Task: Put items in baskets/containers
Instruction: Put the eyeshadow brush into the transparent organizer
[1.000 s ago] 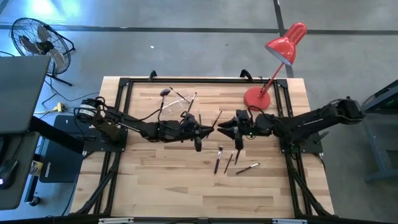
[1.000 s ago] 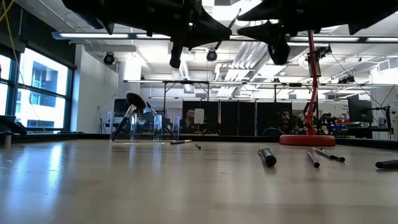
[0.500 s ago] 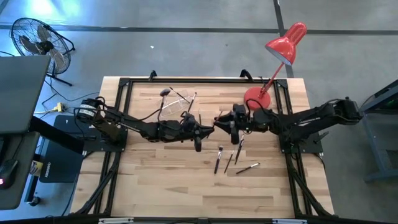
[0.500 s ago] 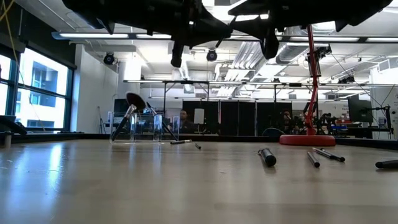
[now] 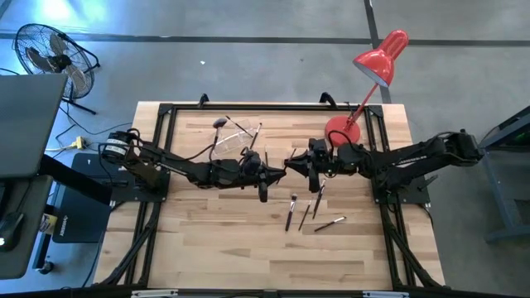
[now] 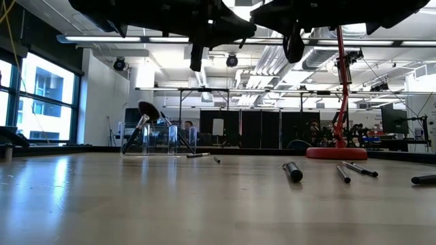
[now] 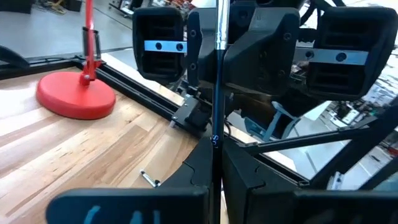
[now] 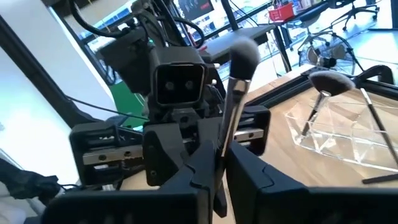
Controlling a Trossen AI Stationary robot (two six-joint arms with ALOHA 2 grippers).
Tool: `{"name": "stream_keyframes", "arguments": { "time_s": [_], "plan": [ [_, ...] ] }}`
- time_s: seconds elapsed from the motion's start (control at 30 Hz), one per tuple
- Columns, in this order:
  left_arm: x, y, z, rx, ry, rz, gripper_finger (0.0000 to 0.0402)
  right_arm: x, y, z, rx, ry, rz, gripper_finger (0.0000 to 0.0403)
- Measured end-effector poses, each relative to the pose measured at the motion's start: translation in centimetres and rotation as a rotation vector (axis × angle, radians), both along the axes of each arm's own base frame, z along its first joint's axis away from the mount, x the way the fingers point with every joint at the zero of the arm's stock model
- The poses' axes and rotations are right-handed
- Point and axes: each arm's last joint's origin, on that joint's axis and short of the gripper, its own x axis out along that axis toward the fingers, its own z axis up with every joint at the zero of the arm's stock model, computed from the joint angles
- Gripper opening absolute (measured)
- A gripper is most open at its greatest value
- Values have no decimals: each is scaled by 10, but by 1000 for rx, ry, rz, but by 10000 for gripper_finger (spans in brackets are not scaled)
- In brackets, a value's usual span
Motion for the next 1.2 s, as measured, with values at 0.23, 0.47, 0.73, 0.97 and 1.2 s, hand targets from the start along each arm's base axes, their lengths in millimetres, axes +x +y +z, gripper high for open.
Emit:
{"name": "stream_keyframes", "arguments": {
  "time_s": [0.23, 0.47, 0.73, 0.97, 1.2],
  "plan": [
    [0, -1, 1, -9, -14, -18, 8, 0, 0, 2, -8, -26, -7, 49],
    [0, -1, 1, -7, -8, -27, 8, 0, -1, 5, -8, -47, -16, 85],
    [0, -2, 1, -7, -8, -44, 8, 0, 0, 5, -13, -47, -6, 50],
    [0, -2, 1, 1, -6, -53, 8, 0, 1, 5, -28, -51, 17, 15],
    [0, -2, 0, -8, -7, -54, 40, 0, 1, 5, -35, -50, 25, 13]
  ]
}}
